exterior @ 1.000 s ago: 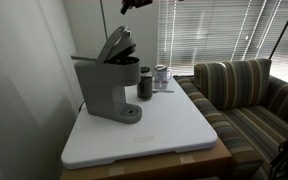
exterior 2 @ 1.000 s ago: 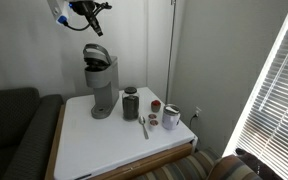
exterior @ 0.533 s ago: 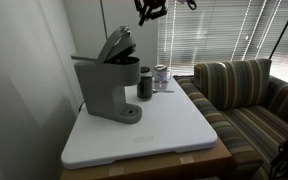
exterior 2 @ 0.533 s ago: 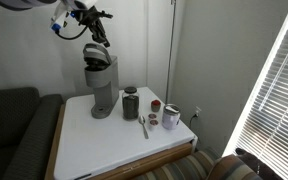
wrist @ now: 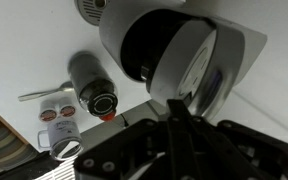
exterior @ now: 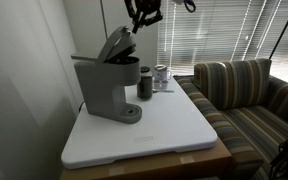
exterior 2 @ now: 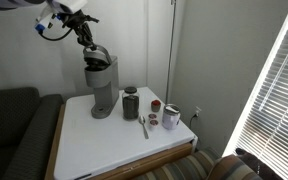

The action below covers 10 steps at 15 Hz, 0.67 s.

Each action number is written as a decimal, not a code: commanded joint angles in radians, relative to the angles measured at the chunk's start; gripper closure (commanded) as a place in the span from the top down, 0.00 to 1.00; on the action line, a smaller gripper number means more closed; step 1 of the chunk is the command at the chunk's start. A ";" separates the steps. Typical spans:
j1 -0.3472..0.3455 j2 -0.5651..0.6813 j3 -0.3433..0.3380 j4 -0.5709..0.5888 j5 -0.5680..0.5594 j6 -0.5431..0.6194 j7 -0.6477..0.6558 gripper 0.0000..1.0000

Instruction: Open the coffee maker lid

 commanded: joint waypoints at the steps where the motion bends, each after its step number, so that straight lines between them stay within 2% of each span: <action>1: -0.074 -0.003 0.090 0.008 0.053 -0.031 -0.086 0.00; 4: -0.090 0.001 0.107 0.009 0.050 -0.007 -0.106 0.00; 6: -0.074 0.003 0.086 0.008 0.035 0.023 -0.107 0.00; 10: -0.076 0.014 0.089 0.022 0.040 0.041 -0.138 0.00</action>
